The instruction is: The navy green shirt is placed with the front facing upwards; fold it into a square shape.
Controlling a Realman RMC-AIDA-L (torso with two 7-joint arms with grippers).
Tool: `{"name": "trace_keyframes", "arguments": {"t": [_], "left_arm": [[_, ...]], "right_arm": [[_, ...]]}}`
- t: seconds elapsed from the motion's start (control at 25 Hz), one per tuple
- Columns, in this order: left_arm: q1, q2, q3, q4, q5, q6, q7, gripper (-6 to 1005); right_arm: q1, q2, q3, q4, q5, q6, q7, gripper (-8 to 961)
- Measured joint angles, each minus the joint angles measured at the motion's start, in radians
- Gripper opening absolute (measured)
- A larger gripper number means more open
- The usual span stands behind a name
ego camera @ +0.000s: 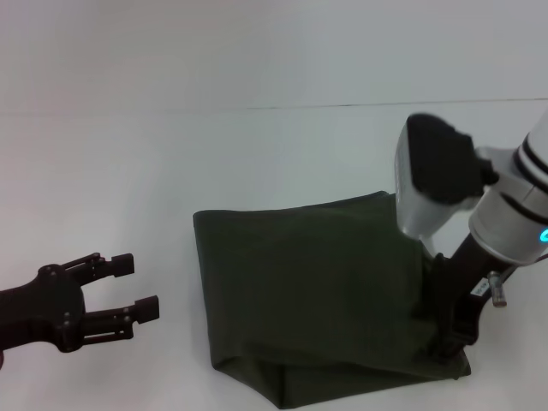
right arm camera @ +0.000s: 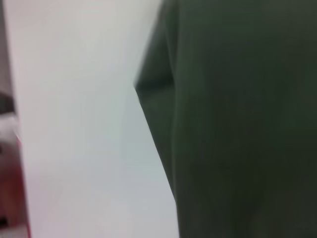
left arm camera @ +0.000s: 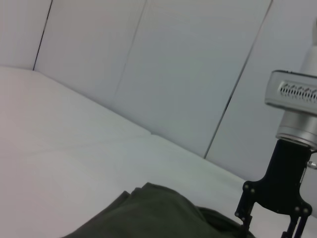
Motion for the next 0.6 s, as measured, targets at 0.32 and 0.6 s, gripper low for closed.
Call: {"name": "trace_keyframes", "arguments": {"t": [0.32, 0.6], "left_arm": [[-0.017, 0.021, -0.03, 0.005, 0.006, 0.079, -0.032, 920], [-0.025, 0.006, 0.048, 0.044, 0.022, 0.101, 0.043, 920]], "right_arm": [[0.029, -0.007, 0.274, -0.002, 0.103, -0.083, -0.05, 654], [-0.03, -0.021, 0.613, 0.035, 0.307, -0.003, -0.068, 653]]}}
